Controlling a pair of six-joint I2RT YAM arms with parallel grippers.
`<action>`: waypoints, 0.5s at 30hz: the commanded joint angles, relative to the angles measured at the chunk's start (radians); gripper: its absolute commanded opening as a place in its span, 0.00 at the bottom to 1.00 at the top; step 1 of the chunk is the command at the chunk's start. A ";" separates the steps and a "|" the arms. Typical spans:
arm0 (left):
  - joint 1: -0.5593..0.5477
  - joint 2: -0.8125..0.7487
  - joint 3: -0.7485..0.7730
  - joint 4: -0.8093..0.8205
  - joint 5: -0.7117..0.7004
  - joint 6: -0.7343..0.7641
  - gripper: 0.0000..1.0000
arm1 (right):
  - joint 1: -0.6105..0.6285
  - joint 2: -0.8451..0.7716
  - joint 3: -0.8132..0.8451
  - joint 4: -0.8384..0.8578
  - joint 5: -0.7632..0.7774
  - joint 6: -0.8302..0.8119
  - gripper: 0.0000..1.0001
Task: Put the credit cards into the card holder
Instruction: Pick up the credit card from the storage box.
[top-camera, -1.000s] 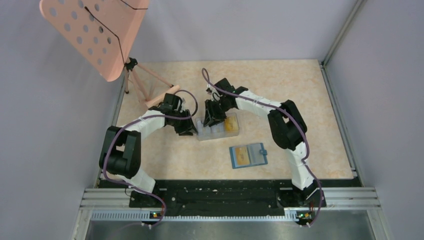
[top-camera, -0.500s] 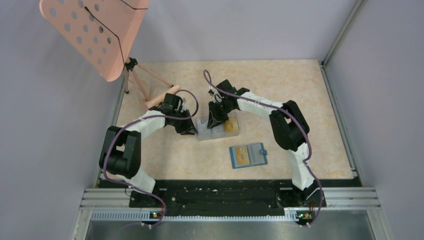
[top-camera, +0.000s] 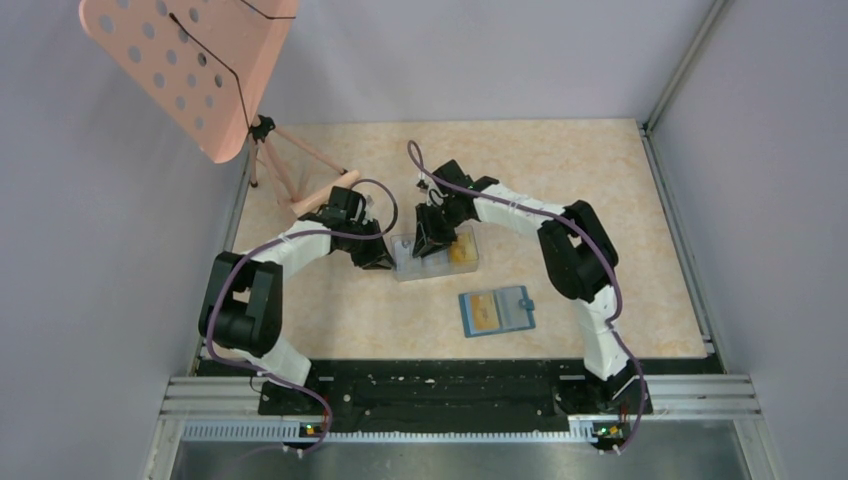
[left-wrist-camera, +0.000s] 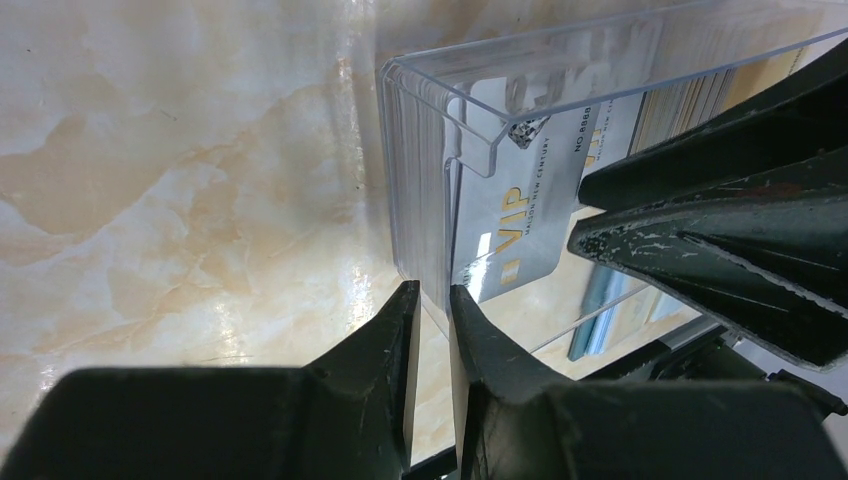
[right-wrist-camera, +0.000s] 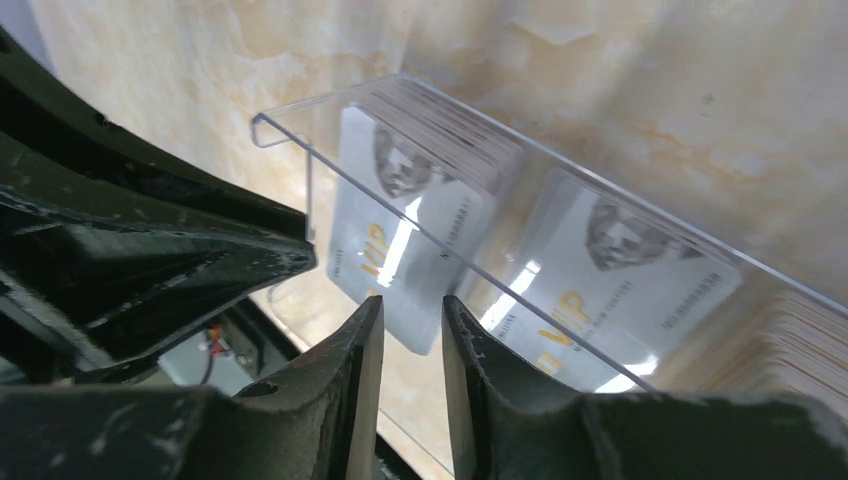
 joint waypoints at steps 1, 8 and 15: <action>-0.008 0.014 0.014 -0.017 -0.014 0.023 0.22 | -0.013 -0.074 -0.036 0.026 0.103 -0.004 0.31; -0.010 0.018 0.016 -0.021 -0.015 0.029 0.21 | -0.011 -0.014 -0.031 0.028 0.029 0.003 0.29; -0.013 0.025 0.019 -0.022 -0.017 0.028 0.20 | 0.012 0.037 0.036 0.033 -0.047 0.000 0.08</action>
